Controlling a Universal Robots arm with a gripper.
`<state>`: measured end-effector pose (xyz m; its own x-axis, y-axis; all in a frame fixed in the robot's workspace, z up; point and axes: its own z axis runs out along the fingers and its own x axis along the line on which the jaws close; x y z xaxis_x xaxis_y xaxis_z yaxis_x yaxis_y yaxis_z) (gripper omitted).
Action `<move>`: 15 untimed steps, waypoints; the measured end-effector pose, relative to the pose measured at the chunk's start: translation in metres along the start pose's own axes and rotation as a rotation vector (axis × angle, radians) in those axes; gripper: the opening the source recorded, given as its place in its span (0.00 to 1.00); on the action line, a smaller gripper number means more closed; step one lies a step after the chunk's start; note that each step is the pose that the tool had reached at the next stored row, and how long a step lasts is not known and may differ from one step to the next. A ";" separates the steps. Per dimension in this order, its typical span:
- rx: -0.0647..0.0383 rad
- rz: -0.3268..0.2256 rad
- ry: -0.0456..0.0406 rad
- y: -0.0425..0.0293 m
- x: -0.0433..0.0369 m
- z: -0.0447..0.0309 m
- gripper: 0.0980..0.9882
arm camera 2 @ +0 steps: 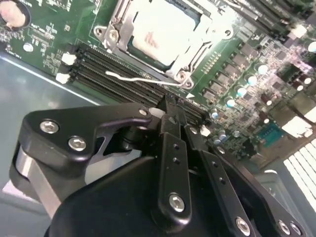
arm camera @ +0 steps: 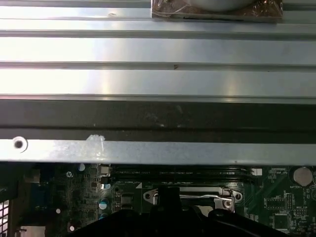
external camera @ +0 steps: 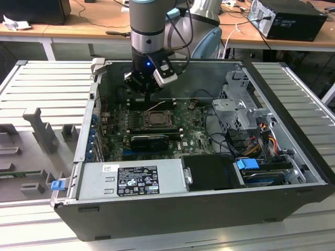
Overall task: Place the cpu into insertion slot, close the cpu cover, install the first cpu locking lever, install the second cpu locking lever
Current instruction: 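Install the first cpu locking lever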
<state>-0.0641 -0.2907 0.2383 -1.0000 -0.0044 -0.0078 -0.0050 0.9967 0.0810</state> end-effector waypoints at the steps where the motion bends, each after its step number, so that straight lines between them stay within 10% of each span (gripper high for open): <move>1: -0.001 0.000 0.0001 -0.0004 0.0000 0.0008 0.01; 3: -0.042 0.000 -0.0002 -0.0010 0.0000 0.0021 0.01; 15: -0.043 0.000 -0.0002 -0.0018 -0.0170 0.0106 0.01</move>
<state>-0.0469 -0.2916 0.2277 -1.0000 -0.0040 -0.0080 -0.0049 0.9923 0.1236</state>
